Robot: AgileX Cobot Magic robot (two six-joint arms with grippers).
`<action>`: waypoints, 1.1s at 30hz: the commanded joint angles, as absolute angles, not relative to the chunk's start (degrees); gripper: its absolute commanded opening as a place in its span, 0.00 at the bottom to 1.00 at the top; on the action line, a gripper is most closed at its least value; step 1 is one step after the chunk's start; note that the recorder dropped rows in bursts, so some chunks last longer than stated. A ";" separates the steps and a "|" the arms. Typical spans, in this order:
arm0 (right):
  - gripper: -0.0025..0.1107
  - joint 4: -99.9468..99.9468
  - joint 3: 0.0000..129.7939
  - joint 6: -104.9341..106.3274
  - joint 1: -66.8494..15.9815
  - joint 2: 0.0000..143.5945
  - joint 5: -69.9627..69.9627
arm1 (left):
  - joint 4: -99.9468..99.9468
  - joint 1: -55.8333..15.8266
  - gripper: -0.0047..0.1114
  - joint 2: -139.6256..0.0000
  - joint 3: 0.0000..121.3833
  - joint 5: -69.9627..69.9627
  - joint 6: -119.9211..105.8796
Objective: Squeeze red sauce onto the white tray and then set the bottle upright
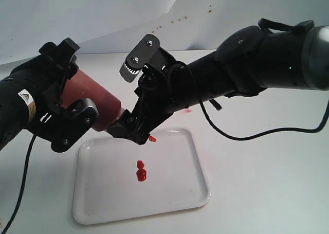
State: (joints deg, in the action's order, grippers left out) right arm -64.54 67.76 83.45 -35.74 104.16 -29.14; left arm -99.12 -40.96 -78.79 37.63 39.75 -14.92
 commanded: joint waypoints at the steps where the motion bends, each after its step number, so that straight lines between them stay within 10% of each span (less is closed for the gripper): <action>1: 0.81 -58.36 68.12 78.22 -35.49 103.63 -28.55 | -99.95 -41.28 0.04 -78.17 38.32 41.76 -12.04; 14: 0.03 -37.62 68.12 61.65 -35.17 103.13 -27.64 | -96.88 -41.28 0.04 -78.17 38.32 42.44 -2.10; 33: 0.02 -31.07 68.12 44.58 -19.96 98.98 -30.91 | -99.95 -41.28 0.04 -78.93 38.32 44.36 23.52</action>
State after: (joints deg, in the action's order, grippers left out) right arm -35.92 68.50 45.95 -24.16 99.15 -33.31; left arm -101.47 -42.12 -79.26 37.96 33.61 20.41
